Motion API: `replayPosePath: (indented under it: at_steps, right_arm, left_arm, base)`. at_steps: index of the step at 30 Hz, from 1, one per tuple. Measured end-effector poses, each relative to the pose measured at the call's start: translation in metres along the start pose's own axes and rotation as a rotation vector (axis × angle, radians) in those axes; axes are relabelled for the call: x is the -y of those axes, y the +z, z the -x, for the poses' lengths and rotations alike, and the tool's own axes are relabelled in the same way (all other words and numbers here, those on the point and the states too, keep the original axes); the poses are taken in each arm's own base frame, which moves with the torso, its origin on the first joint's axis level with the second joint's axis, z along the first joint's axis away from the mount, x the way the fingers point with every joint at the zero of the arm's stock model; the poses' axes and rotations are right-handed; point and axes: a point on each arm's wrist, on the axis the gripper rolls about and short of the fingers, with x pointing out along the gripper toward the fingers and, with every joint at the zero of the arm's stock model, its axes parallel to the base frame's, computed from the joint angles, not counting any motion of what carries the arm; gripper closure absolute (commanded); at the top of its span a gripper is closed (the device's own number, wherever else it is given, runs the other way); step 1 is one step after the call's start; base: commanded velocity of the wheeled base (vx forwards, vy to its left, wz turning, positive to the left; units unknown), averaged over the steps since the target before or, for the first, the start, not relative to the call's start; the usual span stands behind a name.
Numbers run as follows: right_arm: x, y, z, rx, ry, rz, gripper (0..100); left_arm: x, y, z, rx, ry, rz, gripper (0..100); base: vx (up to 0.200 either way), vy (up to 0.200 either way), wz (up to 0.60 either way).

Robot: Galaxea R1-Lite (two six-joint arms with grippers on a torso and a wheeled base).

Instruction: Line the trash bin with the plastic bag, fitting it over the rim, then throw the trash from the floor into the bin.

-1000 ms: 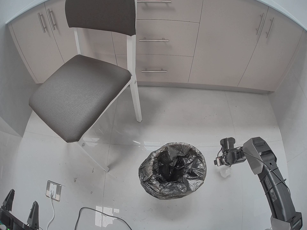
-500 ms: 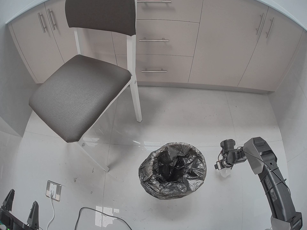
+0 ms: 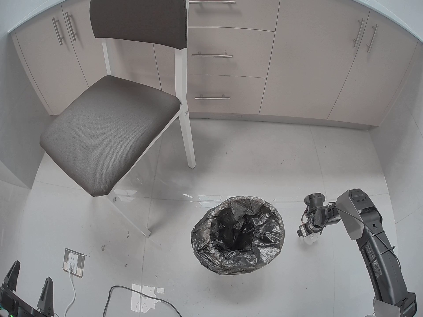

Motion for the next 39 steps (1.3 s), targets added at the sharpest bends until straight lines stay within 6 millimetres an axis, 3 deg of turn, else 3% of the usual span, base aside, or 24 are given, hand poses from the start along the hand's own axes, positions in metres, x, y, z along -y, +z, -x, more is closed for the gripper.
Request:
replayPosePath:
  at_steps: [12, 29, 30, 39]
  right_arm:
    - [-0.001, -0.013, 0.0, -0.118, 0.028, 0.067, 0]
    - [-0.001, -0.013, 0.0, -0.117, 0.03, 0.071, 0]
    - [-0.001, -0.013, 0.0, -0.116, 0.03, 0.07, 100]
    - [-0.001, -0.013, 0.0, -0.113, 0.03, 0.07, 100]
  left_arm:
    - [0.0, 0.0, 0.0, 0.0, 0.0, 0.0, 0]
    - [0.0, 0.0, 0.0, 0.0, 0.0, 0.0, 0]
    - [0.0, 0.0, 0.0, 0.0, 0.0, 0.0, 0]
    - [0.0, 0.0, 0.0, 0.0, 0.0, 0.0, 0]
  base:
    - [0.0, 0.0, 0.0]
    - [0.0, 0.0, 0.0]
    - [0.0, 0.0, 0.0]
    - [0.0, 0.0, 0.0]
